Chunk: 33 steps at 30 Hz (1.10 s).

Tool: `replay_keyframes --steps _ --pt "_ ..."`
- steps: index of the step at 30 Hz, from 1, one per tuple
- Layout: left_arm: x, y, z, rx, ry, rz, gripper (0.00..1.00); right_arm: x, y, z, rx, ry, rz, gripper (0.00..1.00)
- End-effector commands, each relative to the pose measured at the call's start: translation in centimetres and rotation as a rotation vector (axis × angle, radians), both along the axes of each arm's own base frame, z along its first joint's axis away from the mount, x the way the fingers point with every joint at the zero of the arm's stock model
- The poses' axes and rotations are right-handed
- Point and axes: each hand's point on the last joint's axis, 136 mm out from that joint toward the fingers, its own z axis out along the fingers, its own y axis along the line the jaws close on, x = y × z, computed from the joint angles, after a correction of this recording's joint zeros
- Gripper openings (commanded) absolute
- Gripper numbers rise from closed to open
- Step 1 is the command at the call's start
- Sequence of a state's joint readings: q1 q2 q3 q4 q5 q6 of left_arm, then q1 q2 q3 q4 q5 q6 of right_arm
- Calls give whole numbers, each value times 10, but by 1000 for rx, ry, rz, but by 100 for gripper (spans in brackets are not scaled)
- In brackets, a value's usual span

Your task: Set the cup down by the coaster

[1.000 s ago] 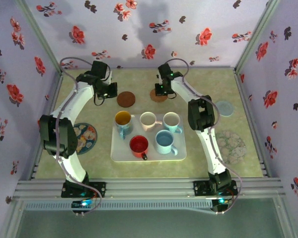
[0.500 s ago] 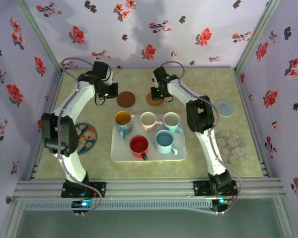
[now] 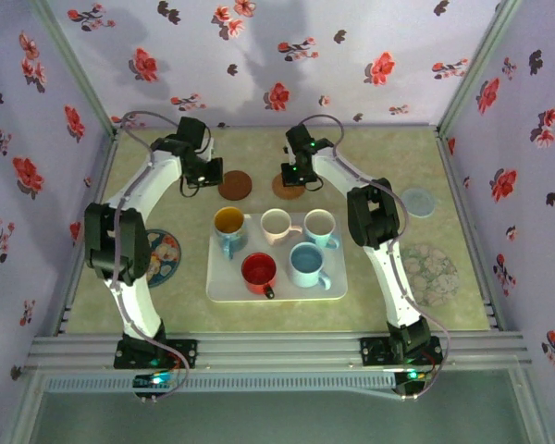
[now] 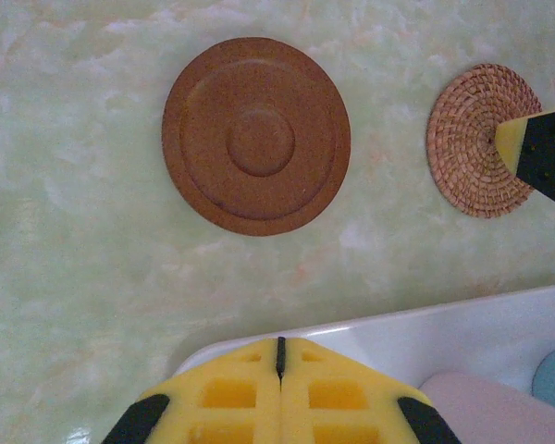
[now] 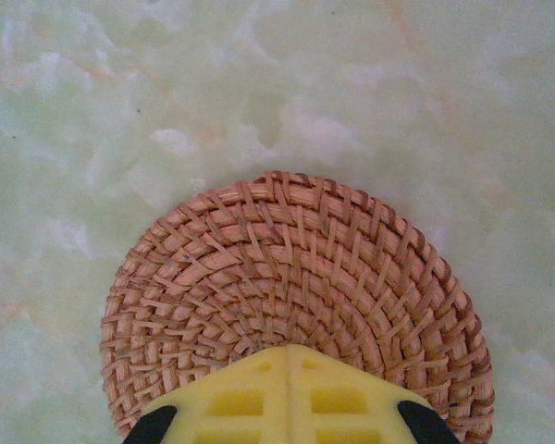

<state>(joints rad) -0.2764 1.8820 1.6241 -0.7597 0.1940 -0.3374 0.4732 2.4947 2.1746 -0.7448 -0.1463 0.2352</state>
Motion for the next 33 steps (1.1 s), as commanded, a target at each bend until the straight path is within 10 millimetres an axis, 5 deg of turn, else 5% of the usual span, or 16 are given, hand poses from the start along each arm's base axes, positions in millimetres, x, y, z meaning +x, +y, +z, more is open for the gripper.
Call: replay_keyframes --steps 1,9,17,33 --pt "14 -5 3 -14 -25 -28 3 -4 6 42 50 -25 13 3" --pt "41 -11 -20 5 -13 -60 2 -3 0 105 97 -140 18 3" --pt "60 -15 -55 31 30 -70 0 -29 -28 155 137 -272 -25 0" --pt "72 -25 -120 57 125 -78 0 -95 -73 170 110 -351 -50 0"
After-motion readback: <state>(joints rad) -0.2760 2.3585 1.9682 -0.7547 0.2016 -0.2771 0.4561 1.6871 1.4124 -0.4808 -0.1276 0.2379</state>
